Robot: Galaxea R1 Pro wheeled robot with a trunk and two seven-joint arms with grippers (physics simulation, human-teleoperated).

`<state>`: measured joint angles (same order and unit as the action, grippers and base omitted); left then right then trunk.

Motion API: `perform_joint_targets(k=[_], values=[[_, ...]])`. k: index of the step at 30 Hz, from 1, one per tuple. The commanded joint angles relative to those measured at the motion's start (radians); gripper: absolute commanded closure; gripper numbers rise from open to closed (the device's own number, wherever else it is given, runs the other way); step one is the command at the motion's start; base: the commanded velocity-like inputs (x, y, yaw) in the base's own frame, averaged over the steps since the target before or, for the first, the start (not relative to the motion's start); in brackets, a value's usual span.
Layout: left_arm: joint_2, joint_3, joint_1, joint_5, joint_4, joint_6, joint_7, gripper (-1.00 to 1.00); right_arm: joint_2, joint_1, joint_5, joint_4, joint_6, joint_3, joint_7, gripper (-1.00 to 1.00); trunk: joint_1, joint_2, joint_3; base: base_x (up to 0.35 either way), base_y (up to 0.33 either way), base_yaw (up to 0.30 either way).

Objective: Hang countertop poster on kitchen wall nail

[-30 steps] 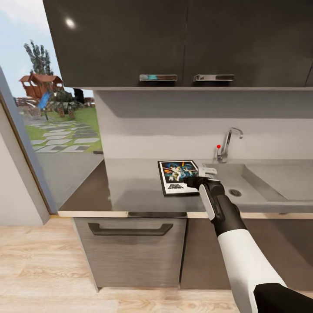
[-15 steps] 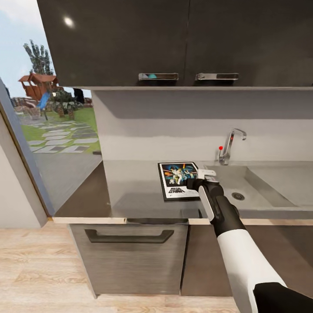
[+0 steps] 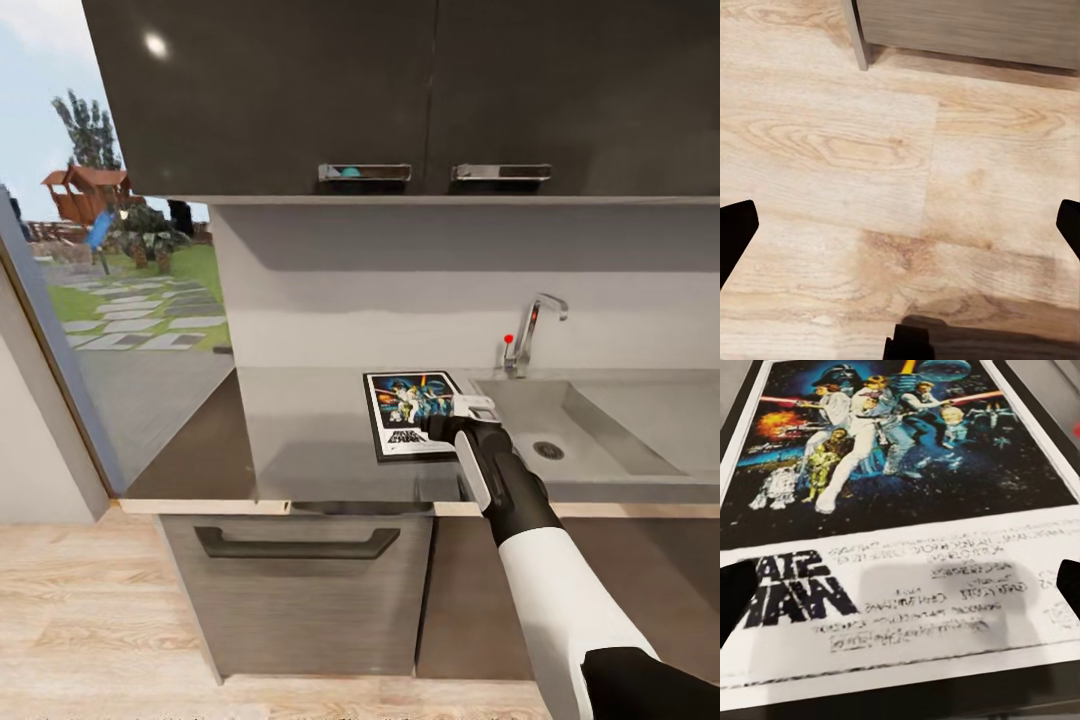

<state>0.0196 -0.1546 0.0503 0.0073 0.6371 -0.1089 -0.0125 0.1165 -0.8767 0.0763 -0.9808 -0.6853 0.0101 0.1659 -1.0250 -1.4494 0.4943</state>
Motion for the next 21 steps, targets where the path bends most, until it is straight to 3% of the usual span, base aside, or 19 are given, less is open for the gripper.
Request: perform_joint_targets(k=[1, 21], values=[[0.0, -0.001, 0.0, 0.001, 0.001, -0.002, -0.001, -1.0, 0.0, -0.001, 0.008, -0.001, -0.003, 0.001, 0.007, -1.0, 0.0, -0.001, 0.002, 0.0, 0.0, 0.0], [0.0, -0.002, 0.0, 0.001, 0.001, -0.002, -0.001, -1.0, 0.0, -0.001, 0.01, -0.001, -0.004, 0.001, 0.008, -1.0, 0.0, -0.001, 0.017, 0.018, 0.0, 0.0]])
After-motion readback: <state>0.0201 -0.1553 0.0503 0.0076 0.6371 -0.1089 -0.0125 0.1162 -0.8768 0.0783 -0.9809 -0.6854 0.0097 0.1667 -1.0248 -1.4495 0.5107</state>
